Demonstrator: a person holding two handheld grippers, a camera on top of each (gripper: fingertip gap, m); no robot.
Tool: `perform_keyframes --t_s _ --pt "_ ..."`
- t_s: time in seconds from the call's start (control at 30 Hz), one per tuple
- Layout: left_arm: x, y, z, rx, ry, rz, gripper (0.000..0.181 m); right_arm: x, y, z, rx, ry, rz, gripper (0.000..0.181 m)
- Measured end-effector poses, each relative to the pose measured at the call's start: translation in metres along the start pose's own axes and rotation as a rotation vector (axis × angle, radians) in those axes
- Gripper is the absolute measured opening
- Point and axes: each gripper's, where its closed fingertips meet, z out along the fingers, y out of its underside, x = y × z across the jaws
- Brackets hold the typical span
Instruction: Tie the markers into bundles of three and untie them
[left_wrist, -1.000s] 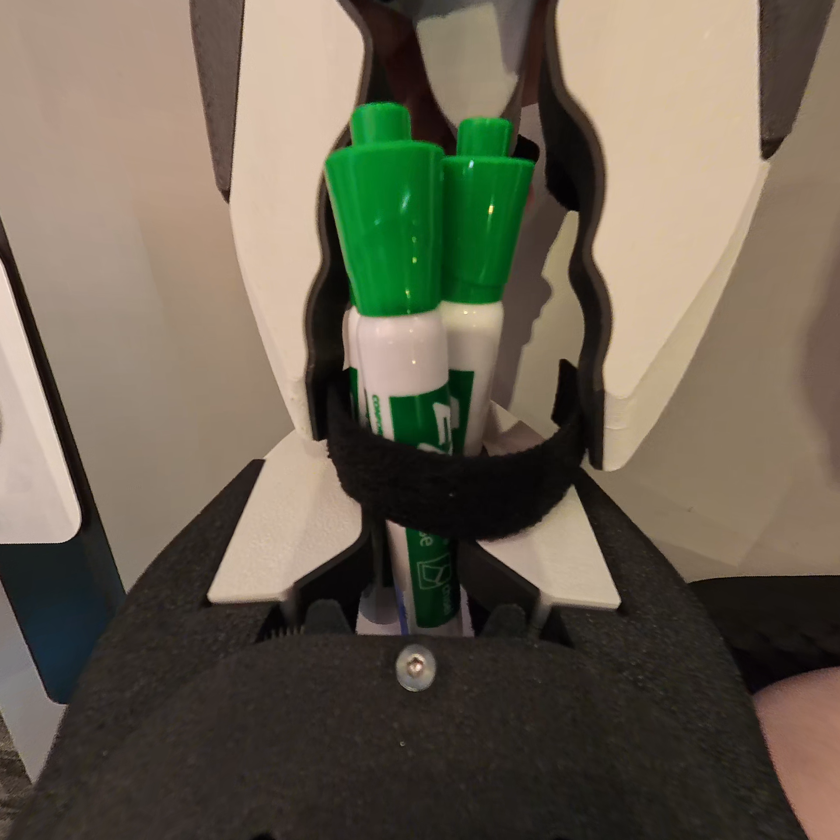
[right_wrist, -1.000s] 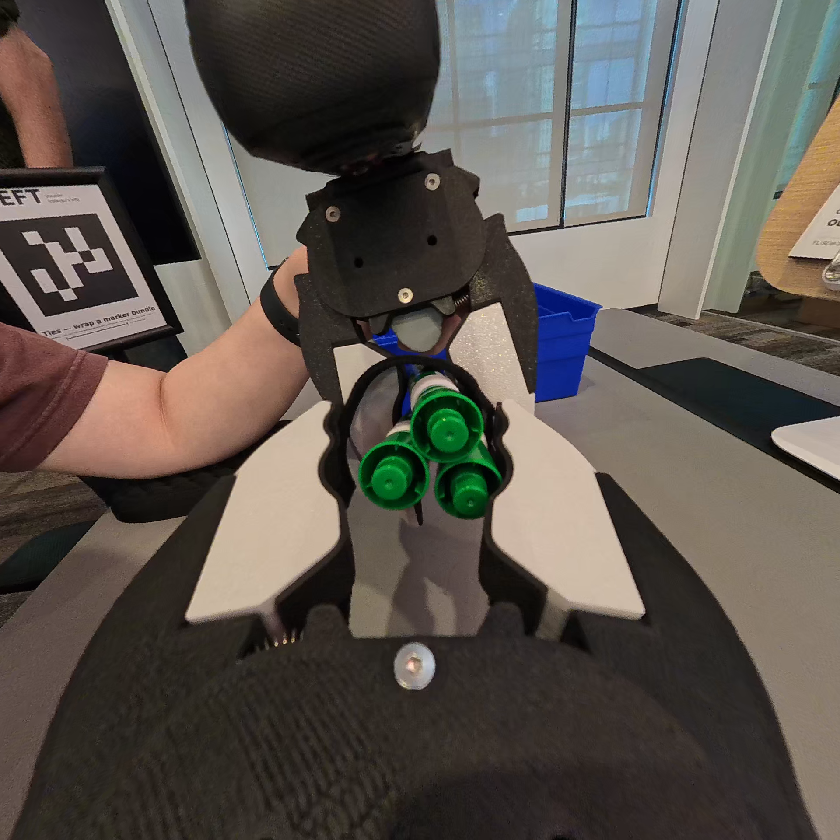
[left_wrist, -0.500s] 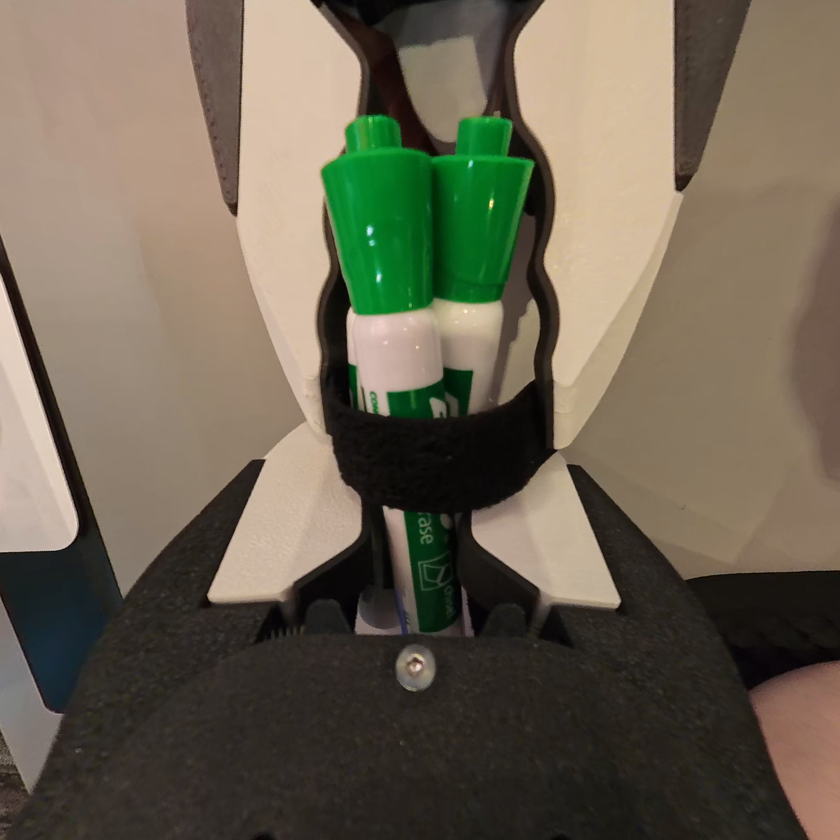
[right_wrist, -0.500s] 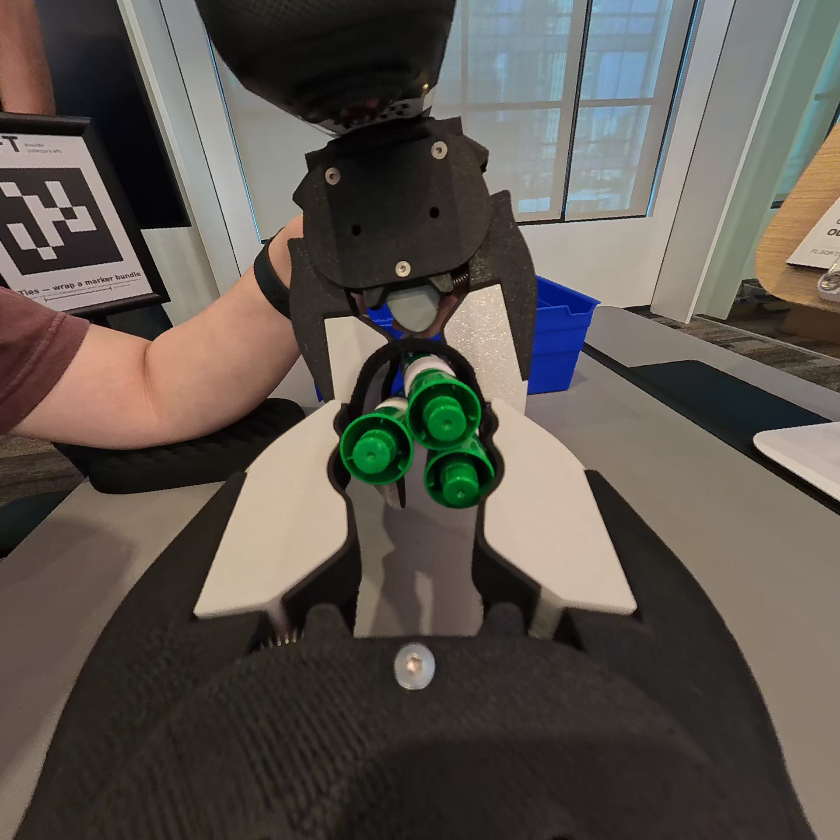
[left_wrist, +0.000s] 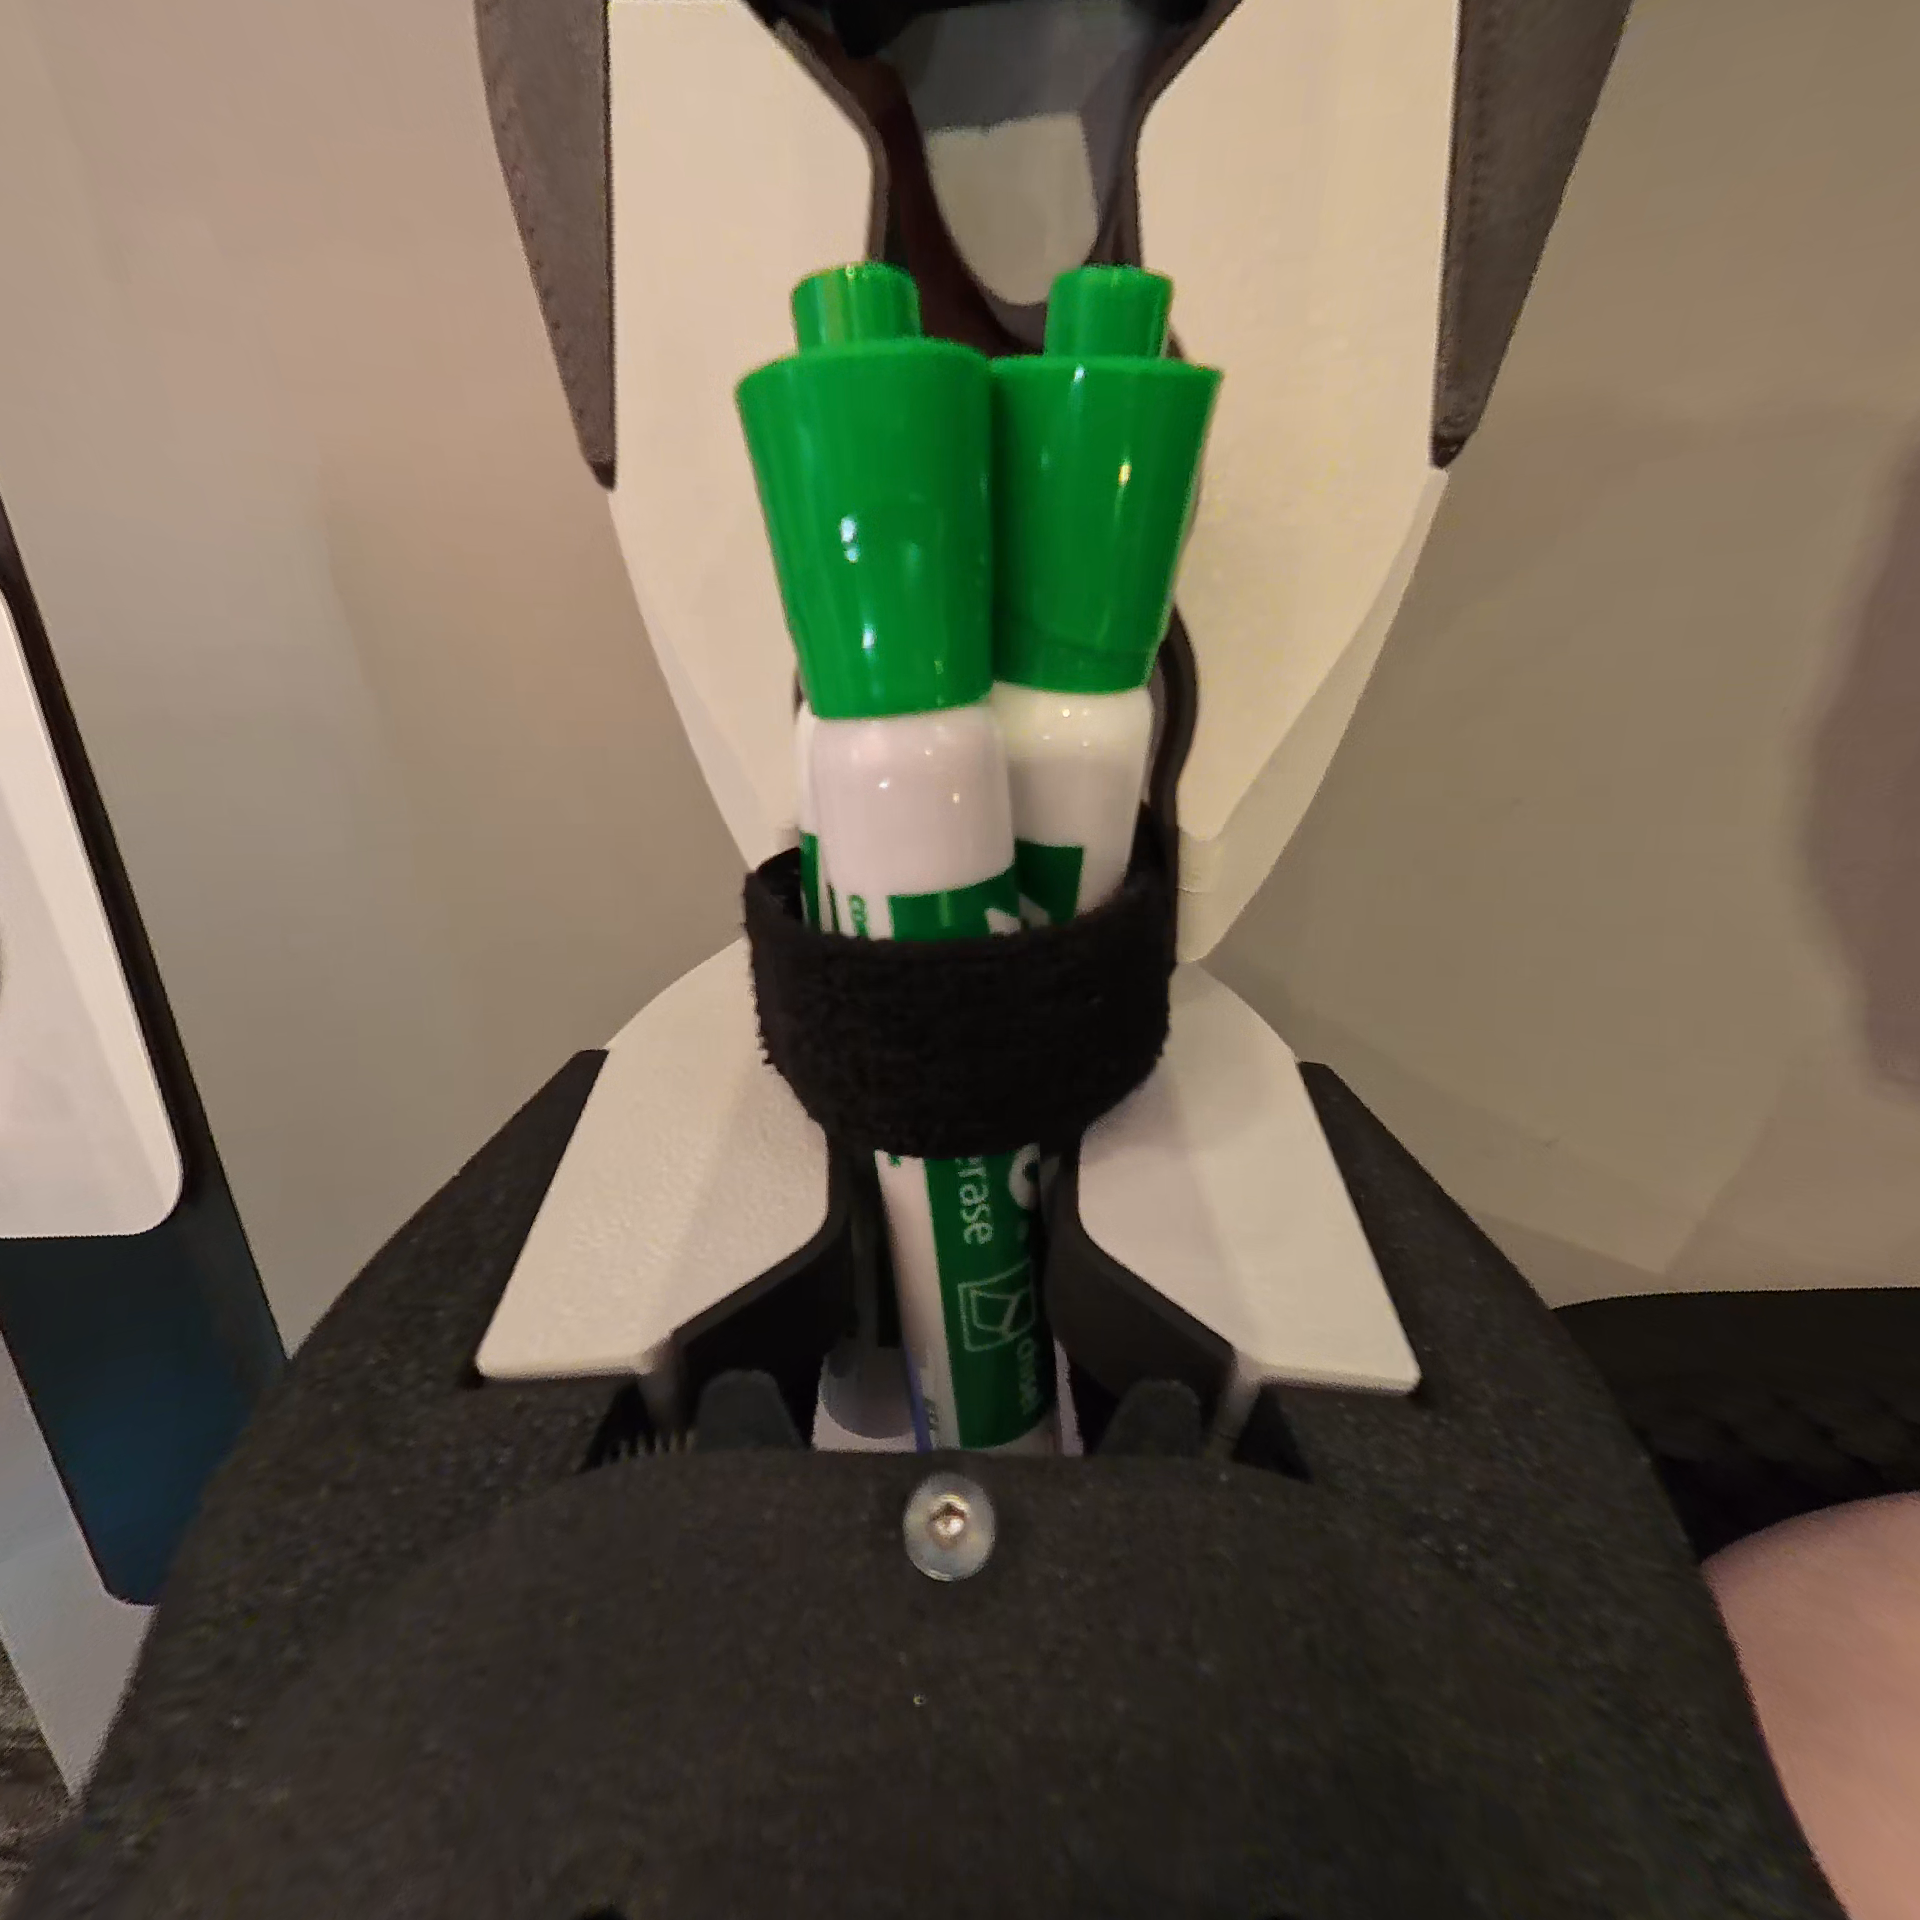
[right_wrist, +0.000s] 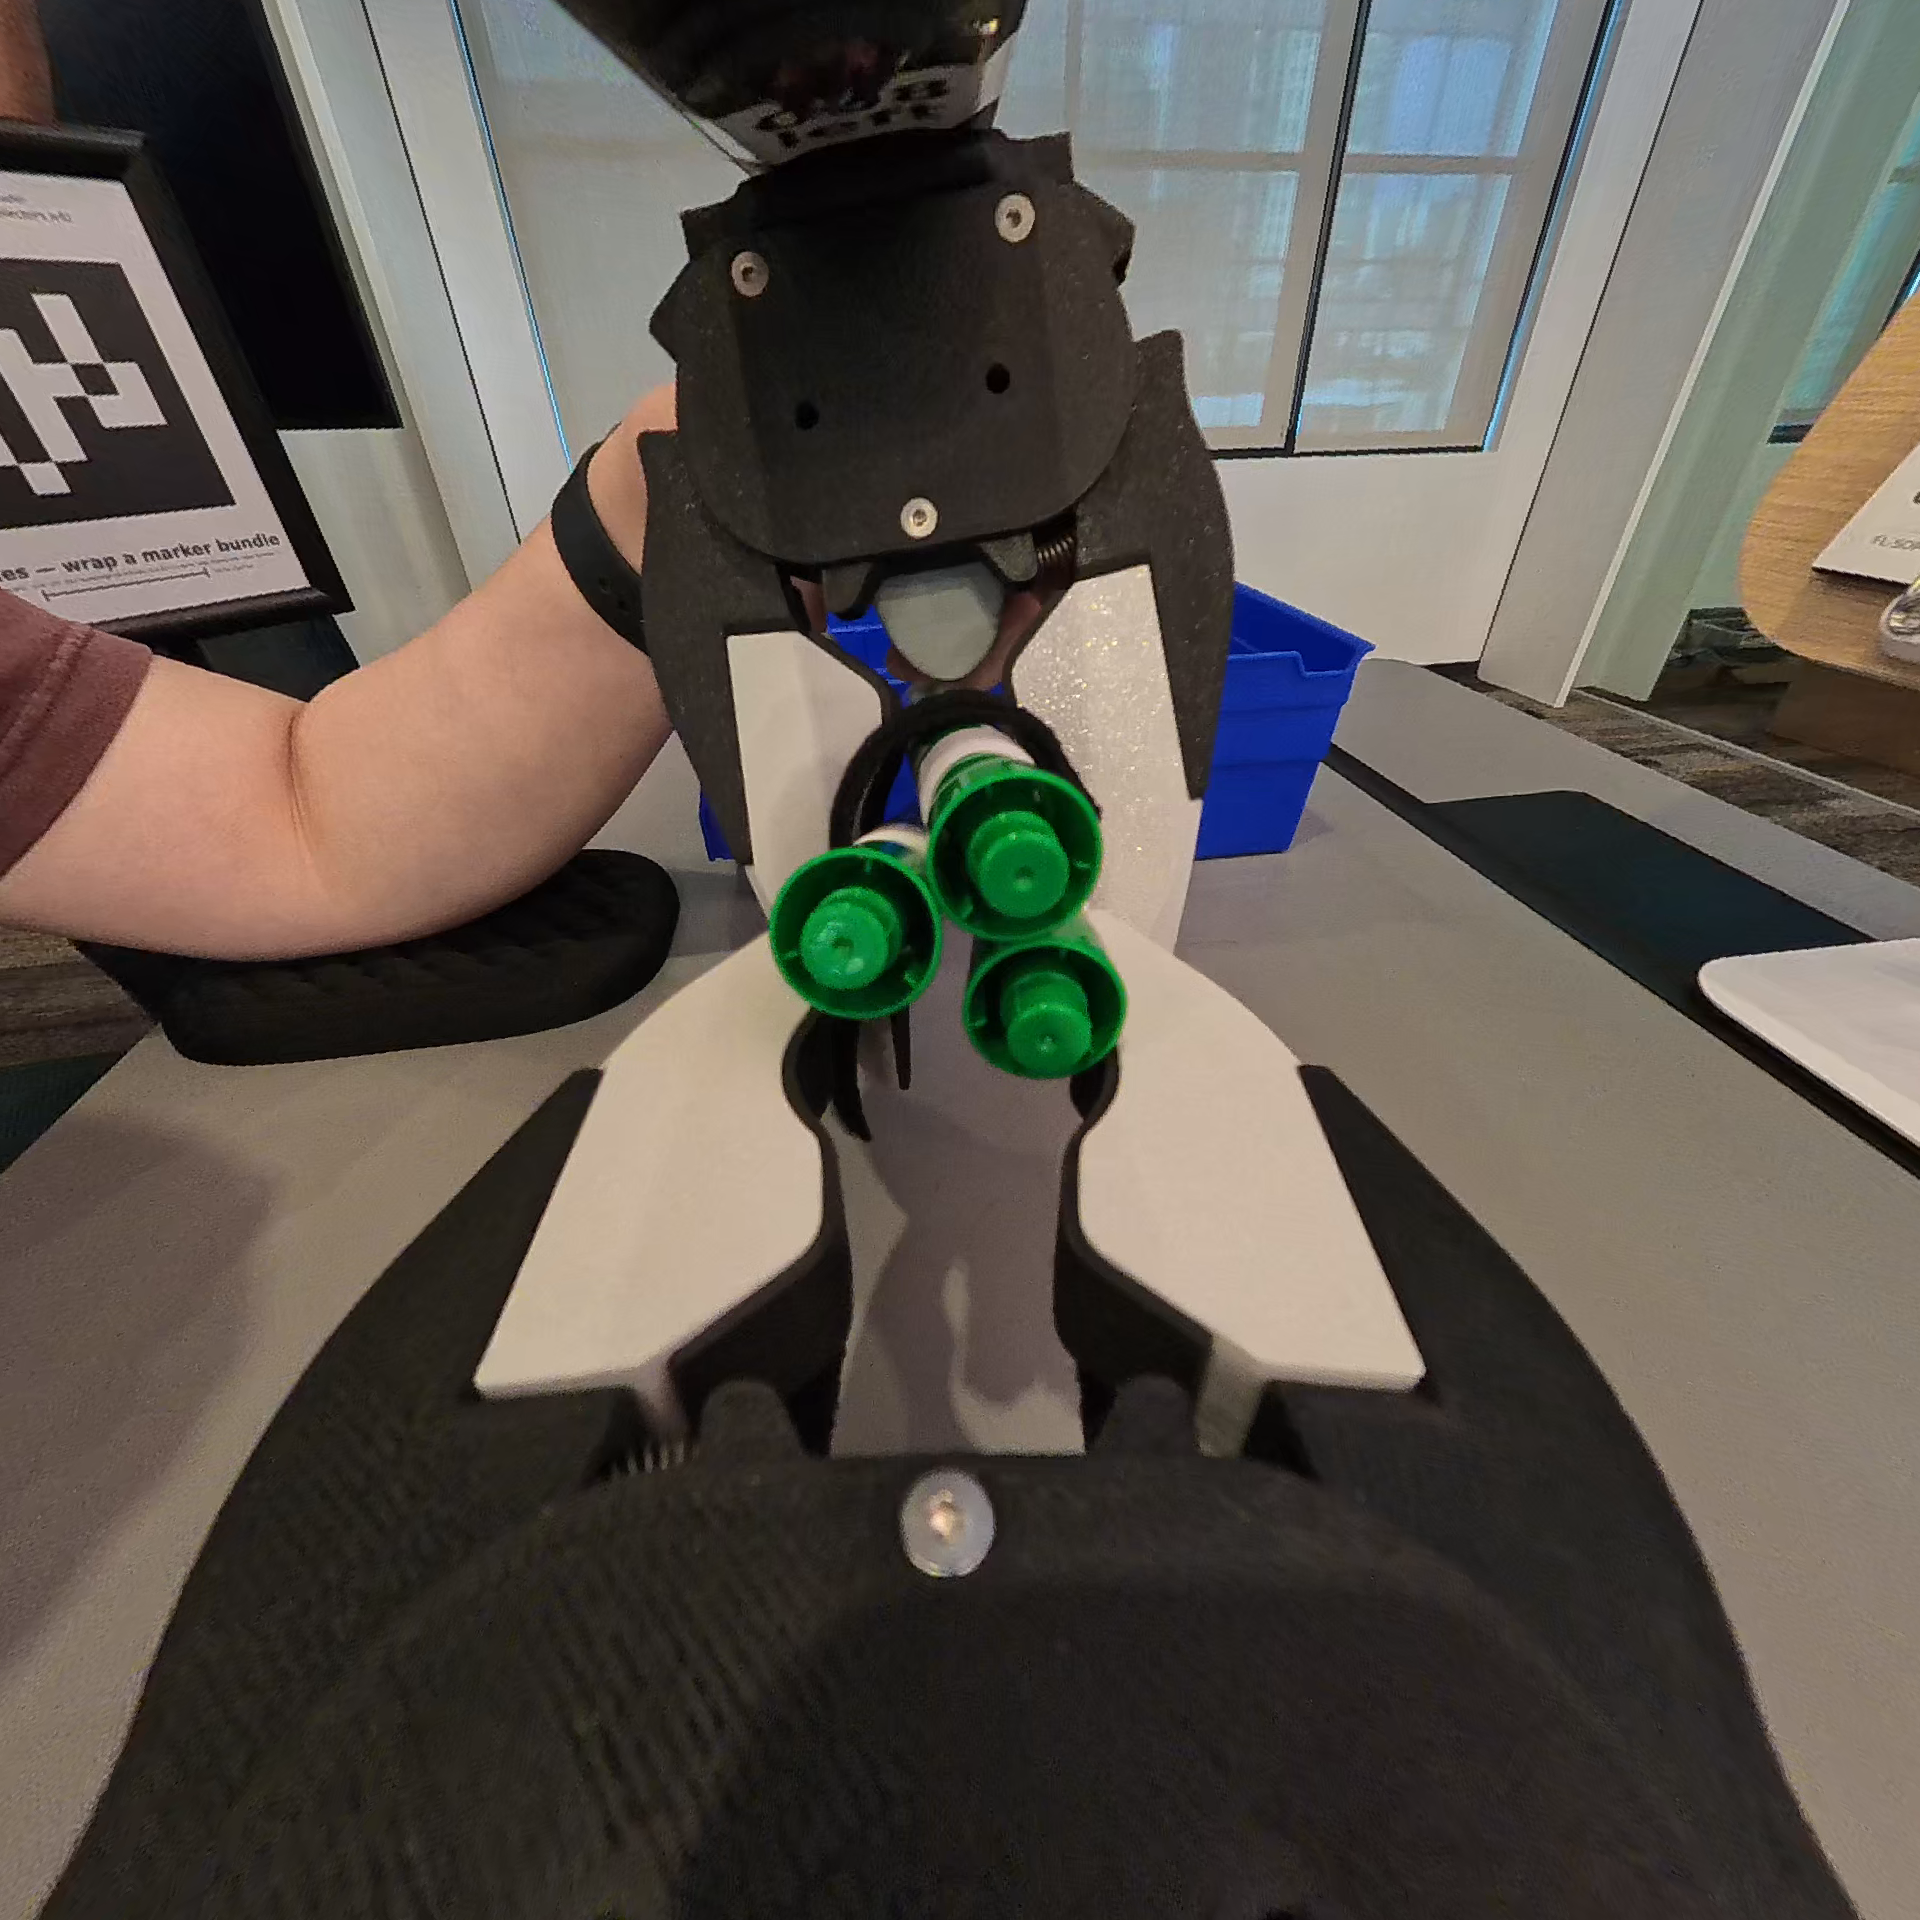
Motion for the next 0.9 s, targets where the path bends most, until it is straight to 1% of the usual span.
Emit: perform_keyframes --t_s 0.27,0.4,0.43,0.5,0.57,0.67,0.83,0.9 --pt "-0.001 0.000 0.001 0.015 0.008 -0.011 0.041 0.004 0.001 -0.001 0.000 0.044 -0.020 0.038" --pt "-0.002 0.003 0.006 0.005 0.023 -0.023 0.043 0.007 0.007 -0.001 -0.021 0.063 -0.013 0.035" --pt "-0.003 0.003 0.007 0.008 0.023 -0.025 0.041 0.008 0.008 -0.001 -0.026 0.067 -0.014 0.031" --pt "-0.005 0.002 0.008 0.019 0.024 -0.042 0.041 0.004 0.011 -0.001 -0.043 0.036 -0.033 0.007" --pt "-0.004 0.001 0.007 0.037 0.041 -0.048 0.040 0.002 0.014 0.000 -0.060 0.040 -0.059 0.008" --pt "-0.003 0.000 0.007 0.040 0.041 -0.038 0.041 0.002 0.011 0.000 -0.048 0.048 -0.087 0.009" --pt "-0.002 0.000 0.006 0.043 0.042 -0.039 0.041 0.003 0.011 -0.002 -0.044 0.039 -0.065 0.011" --pt "-0.002 0.001 0.005 0.042 0.044 -0.042 0.041 0.001 0.009 -0.002 -0.034 0.022 -0.059 0.023"
